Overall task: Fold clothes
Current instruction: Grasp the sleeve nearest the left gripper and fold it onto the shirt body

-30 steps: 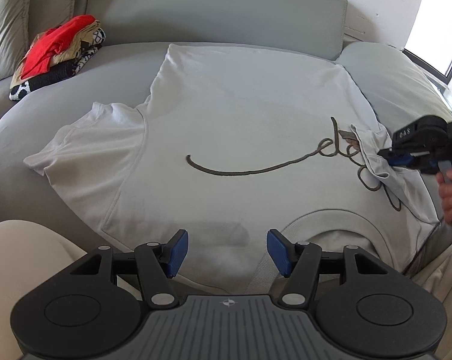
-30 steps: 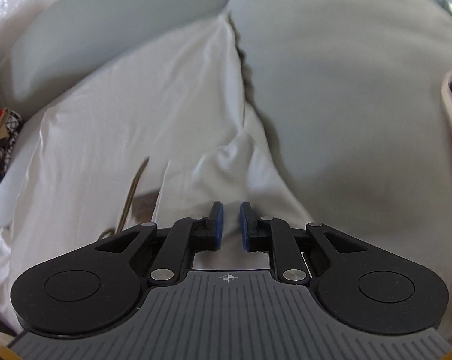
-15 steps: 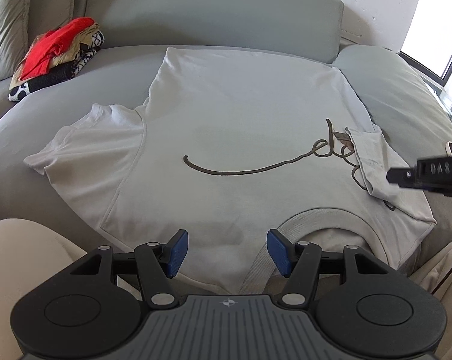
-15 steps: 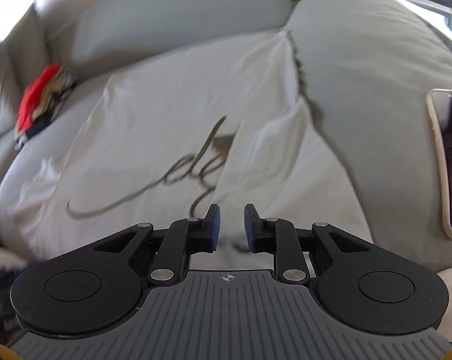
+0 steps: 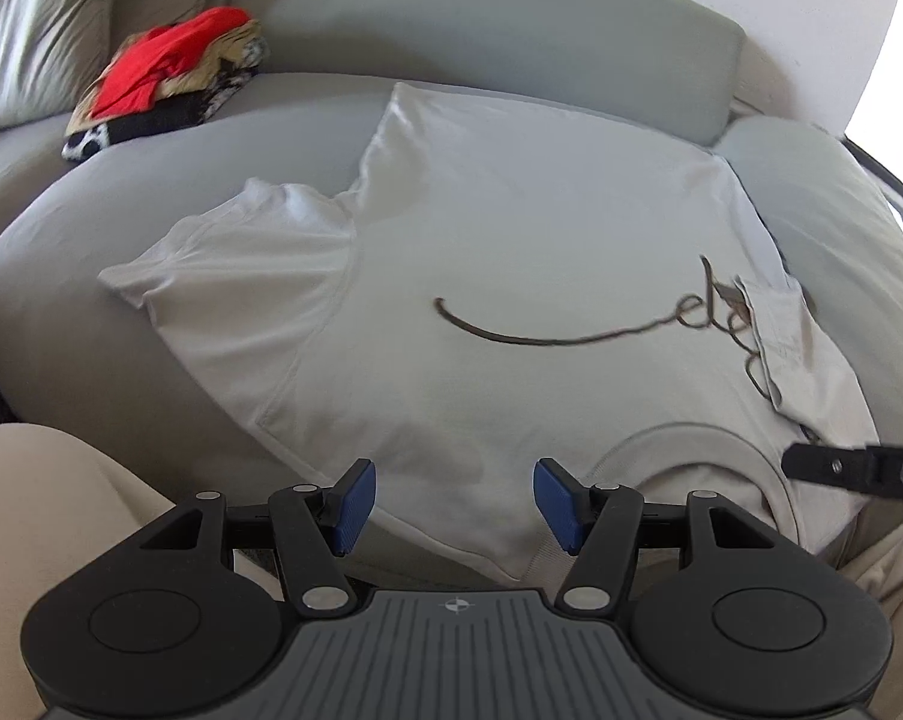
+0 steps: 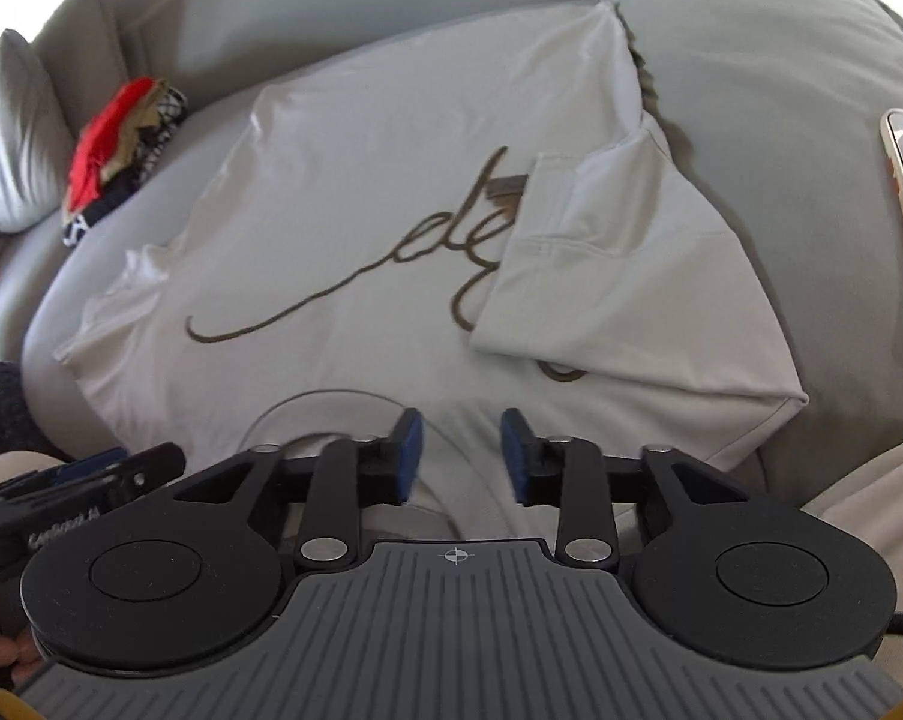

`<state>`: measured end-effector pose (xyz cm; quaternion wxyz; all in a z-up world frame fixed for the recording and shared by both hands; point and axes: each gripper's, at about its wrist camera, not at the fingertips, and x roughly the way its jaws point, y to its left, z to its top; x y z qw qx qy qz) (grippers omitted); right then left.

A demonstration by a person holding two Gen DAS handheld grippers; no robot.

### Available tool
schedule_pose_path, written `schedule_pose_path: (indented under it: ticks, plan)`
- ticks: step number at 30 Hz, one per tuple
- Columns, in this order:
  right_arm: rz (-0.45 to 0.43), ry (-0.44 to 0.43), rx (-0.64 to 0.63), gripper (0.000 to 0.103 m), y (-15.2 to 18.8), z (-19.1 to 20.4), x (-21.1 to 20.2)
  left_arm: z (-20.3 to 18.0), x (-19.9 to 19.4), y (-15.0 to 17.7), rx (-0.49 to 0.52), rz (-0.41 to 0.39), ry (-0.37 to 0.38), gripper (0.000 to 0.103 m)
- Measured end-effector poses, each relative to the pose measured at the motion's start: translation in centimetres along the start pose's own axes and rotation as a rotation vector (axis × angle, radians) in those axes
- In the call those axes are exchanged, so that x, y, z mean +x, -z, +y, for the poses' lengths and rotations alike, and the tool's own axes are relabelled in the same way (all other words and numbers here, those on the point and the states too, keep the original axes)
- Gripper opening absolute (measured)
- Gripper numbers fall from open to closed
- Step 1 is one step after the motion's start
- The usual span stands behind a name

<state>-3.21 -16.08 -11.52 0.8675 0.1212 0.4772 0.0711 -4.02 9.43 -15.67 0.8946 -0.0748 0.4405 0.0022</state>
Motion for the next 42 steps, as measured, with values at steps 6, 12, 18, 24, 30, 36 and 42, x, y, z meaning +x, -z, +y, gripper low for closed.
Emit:
schedule_pose_path:
  ticks: [6, 12, 18, 24, 30, 36, 42]
  plan:
    - [-0.013, -0.094, 0.015, 0.056, -0.3, 1.6, -1.0, 8.3, -1.0, -2.8, -0.313, -0.066, -0.002, 0.053]
    - [-0.039, -0.138, -0.008, 0.057, -0.9, 3.5, -1.6, 18.7, -0.1, -5.9, -0.679, -0.104, 0.023, 0.045]
    - [-0.034, -0.123, -0.033, 0.057, -0.7, 4.1, -1.8, 22.5, 3.2, -7.2, -0.780, -0.053, 0.070, 0.043]
    - [-0.018, -0.108, -0.028, 0.057, -0.7, 4.0, -1.2, 22.8, 5.1, -7.8, -0.766, -0.016, 0.081, 0.028]
    - [-0.017, -0.116, -0.035, 0.057, -0.5, 4.1, -1.1, 23.2, 6.6, -8.3, -0.767, 0.017, 0.087, 0.003]
    - [-0.029, -0.116, 0.000, 0.057, -0.3, 2.9, -1.2, 20.4, 4.1, -9.8, -0.589, -0.064, -0.021, 0.001]
    - [-0.042, -0.120, 0.056, 0.057, -0.3, 1.3, -1.5, 9.2, 0.2, -9.6, -0.026, -0.291, -0.158, 0.001]
